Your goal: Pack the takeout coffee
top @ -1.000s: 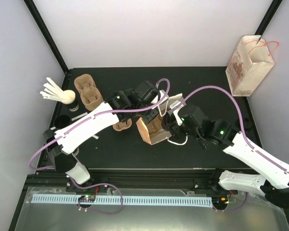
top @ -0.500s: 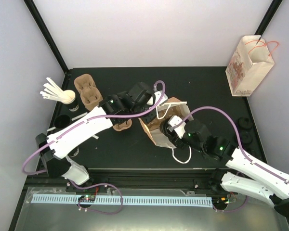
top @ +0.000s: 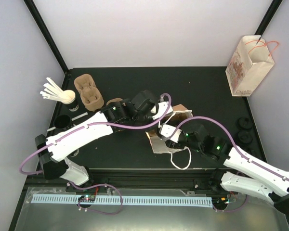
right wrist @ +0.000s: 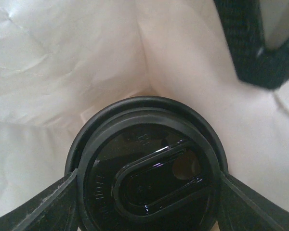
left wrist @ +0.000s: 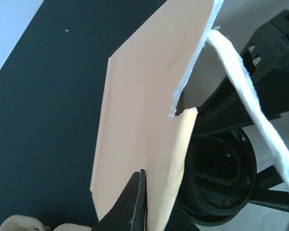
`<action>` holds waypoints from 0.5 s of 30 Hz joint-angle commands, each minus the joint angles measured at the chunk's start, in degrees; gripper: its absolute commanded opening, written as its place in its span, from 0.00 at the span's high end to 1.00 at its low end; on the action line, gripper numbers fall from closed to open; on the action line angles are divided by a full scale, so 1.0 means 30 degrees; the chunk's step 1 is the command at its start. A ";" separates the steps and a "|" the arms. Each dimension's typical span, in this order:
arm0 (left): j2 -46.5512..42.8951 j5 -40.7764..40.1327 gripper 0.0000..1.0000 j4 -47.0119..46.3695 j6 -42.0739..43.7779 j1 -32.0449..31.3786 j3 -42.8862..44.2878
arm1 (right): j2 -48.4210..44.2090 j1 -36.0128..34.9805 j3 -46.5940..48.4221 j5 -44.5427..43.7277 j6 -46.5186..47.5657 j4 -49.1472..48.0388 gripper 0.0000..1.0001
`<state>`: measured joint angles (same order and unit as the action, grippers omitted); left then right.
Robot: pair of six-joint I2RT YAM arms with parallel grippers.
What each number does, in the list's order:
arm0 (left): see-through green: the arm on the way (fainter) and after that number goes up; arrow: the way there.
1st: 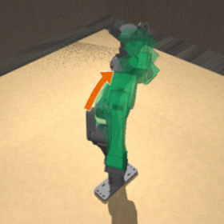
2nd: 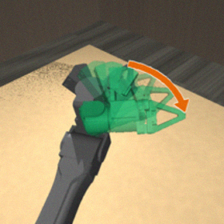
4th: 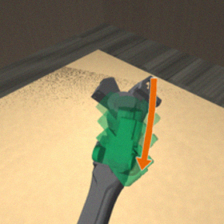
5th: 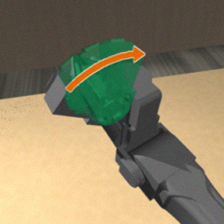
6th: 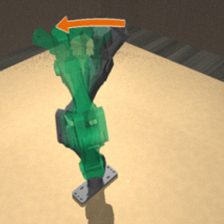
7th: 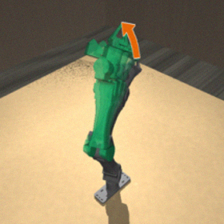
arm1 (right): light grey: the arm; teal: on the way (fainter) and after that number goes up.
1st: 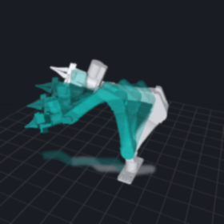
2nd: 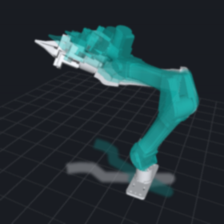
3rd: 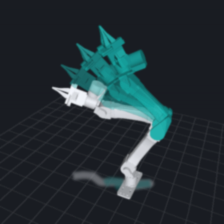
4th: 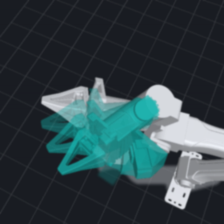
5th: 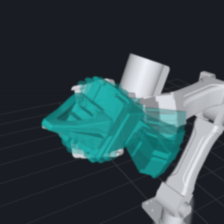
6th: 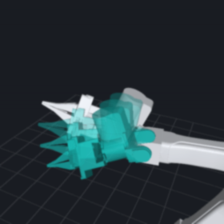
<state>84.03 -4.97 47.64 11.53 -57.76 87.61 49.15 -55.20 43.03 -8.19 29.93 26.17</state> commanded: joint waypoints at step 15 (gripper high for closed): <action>-0.0504 -0.1227 0.98 0.0666 0.1972 -0.0581 0.0284 | 0.0418 -0.0438 -0.0331 -0.2861 0.9431 0.1964 0.43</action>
<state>85.08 -6.42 49.63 14.52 -59.05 87.61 51.29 -56.18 43.46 -12.23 56.60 31.33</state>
